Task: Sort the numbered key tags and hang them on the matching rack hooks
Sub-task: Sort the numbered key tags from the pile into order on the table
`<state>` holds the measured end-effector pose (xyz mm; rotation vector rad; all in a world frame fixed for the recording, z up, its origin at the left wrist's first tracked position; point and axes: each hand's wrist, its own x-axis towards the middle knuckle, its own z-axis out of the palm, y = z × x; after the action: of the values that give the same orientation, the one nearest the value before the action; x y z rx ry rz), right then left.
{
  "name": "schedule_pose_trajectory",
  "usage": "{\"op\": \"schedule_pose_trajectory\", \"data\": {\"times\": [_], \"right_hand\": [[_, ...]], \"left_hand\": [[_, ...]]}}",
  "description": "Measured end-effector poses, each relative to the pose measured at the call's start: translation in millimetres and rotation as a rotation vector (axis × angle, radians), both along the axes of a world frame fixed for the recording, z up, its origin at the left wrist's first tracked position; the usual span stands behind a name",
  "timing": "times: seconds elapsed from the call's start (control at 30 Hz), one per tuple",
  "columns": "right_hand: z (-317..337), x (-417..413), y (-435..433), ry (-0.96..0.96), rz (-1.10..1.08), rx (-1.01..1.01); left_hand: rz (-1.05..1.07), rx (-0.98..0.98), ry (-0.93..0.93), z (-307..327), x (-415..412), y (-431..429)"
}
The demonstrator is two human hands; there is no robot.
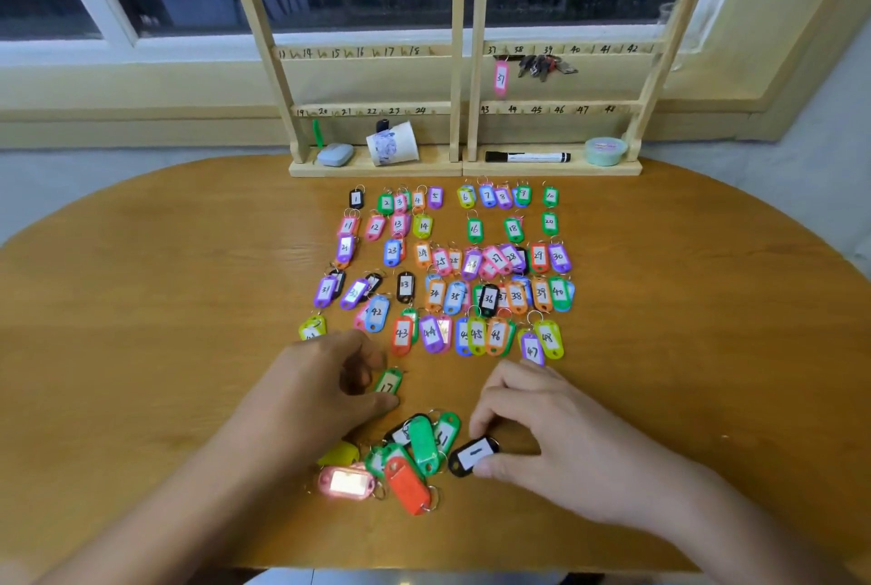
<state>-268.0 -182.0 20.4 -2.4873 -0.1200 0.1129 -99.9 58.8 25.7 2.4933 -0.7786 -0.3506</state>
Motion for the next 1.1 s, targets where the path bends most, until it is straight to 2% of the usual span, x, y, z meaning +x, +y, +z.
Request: {"op": "schedule_pose_trajectory", "data": {"times": [0.23, 0.47, 0.53, 0.7, 0.8, 0.93, 1.1], "right_hand": [[6.7, 5.7, -2.5, 0.078, -0.012, 0.022], [15.4, 14.6, -9.3, 0.065, -0.107, 0.165], [14.5, 19.5, -14.0, 0.039, -0.148, 0.267], [15.6, 48.6, -36.6, -0.100, -0.297, 0.558], [19.1, 71.6, -59.5, -0.200, -0.357, 0.647], [17.3, 92.6, -85.7, -0.327, -0.490, 0.639], [-5.8, 93.7, -103.1, -0.405, -0.605, 0.669]], "left_hand": [[-0.008, 0.058, 0.084, 4.0, 5.7, -1.9], [-0.002, 0.065, 0.174, 7.1, 12.9, -4.5], [0.007, 0.006, 0.219, 7.8, 14.9, -4.1], [0.118, -0.286, 0.471, 13.7, 17.5, -13.7], [0.156, -0.402, 0.561, 14.9, 19.8, -24.7], [0.160, -0.472, 0.563, 17.0, 23.9, -43.3], [0.125, -0.455, 0.489, 22.6, 39.8, -68.1]]}}
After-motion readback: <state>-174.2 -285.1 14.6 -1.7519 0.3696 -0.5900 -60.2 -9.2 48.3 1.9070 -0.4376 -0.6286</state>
